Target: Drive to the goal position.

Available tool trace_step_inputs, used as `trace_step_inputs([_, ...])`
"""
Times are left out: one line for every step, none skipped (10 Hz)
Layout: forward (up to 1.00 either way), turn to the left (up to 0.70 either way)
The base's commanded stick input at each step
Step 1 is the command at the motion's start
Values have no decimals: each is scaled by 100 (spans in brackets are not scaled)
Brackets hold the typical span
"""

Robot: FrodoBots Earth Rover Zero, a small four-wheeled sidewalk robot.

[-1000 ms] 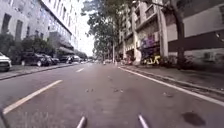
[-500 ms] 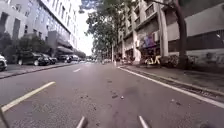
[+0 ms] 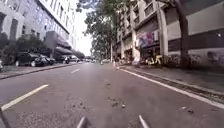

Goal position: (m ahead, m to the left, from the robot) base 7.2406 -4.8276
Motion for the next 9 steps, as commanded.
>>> trace_step_inputs([70, 0])
trace_step_inputs([70, 0])
trace_step_inputs([70, 0])
trace_step_inputs([70, 0])
trace_step_inputs([70, 0])
trace_step_inputs([70, 0])
trace_step_inputs([70, 0])
trace_step_inputs([70, 0])
trace_step_inputs([70, 0])
